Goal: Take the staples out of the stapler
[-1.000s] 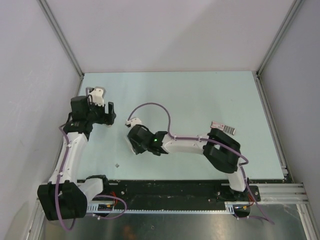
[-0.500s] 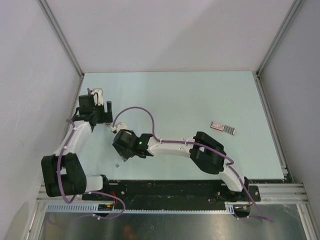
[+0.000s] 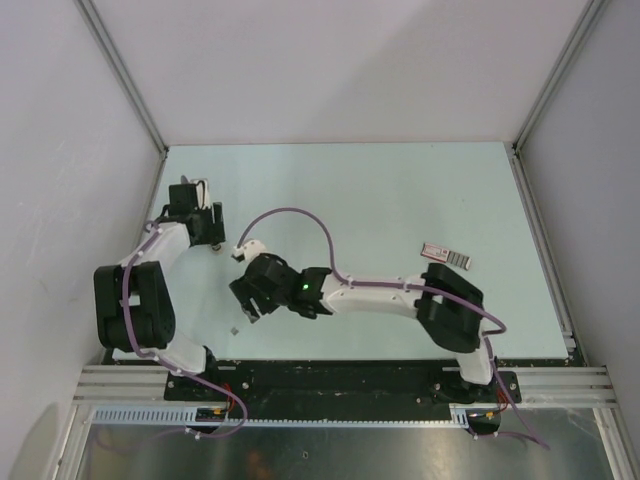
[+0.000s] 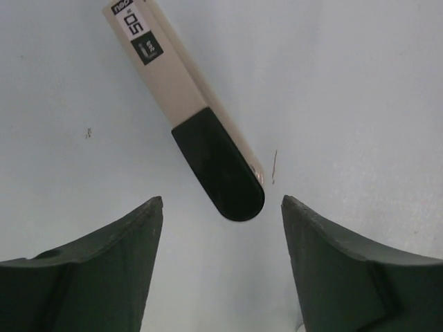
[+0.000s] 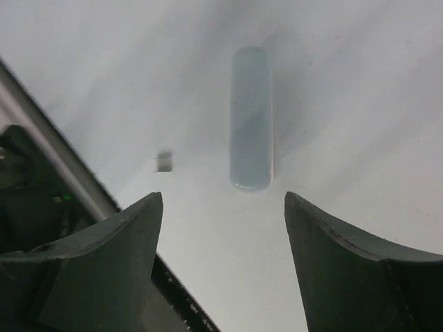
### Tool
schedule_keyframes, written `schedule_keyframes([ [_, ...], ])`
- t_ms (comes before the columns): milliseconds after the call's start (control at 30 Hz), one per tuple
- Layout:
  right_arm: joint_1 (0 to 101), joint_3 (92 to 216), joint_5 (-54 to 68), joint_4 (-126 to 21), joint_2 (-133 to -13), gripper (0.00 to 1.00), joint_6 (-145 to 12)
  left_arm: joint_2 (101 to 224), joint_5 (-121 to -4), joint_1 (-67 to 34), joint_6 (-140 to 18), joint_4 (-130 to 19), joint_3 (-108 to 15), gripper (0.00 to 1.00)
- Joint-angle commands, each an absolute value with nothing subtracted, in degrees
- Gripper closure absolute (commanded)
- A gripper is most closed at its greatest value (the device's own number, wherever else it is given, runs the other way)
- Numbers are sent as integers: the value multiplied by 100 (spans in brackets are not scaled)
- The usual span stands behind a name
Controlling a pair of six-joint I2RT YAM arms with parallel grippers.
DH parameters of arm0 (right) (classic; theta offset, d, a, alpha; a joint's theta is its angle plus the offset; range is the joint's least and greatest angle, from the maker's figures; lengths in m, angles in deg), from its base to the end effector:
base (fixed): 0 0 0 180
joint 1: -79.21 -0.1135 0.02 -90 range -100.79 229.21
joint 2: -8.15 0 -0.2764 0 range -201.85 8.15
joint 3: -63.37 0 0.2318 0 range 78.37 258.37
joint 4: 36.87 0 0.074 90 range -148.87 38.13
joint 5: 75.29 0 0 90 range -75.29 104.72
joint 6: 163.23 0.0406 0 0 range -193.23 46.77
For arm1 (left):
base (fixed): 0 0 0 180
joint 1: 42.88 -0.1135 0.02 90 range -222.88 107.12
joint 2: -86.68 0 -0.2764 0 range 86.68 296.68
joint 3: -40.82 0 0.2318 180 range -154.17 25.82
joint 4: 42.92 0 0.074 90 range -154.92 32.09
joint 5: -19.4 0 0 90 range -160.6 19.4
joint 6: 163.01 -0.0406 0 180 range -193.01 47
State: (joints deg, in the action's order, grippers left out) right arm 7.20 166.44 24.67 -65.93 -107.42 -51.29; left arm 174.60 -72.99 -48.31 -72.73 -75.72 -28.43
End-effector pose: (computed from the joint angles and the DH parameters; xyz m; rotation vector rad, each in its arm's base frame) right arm 0.1459 0.4267 0.2370 -0.9182 2.1853 0.6381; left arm 0.2994 0.0302 0.2259 -0.1410 2.4662 0.0903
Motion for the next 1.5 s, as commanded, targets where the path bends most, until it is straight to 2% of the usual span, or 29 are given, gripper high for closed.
schedule_keyframes([
  [0, 759, 16278, 2239, -5733, -9720, 25, -5268, 17824, -7307, -4867, -6990, -7343, -3274, 31],
  [100, 775, 16101, 2223, -5722, -9380, 26, -5297, 18122, -7263, -4864, -6988, -7347, -3434, 41],
  [567, 919, 15423, 2451, -5704, -8417, 32, -5271, 18497, -7106, -4653, -7042, -7288, -3521, 73],
  [867, 1273, 14761, 2987, -5919, -7835, 35, -5106, 17704, -6828, -3108, -6984, -7560, -3311, 75],
  [1100, 1957, 14037, 3414, -6355, -7022, 36, -4807, 17664, -6356, -2148, -6937, -8393, -3596, 76],
  [1300, 2717, 13449, 3543, -6670, -6465, 37, -4478, 17602, -6186, -1533, -6635, -8531, -3413, 77],
  [1467, 3281, 13037, 3315, -6764, -6447, 38, -4147, 17642, -5970, -954, -6444, -8534, -3467, 72],
])
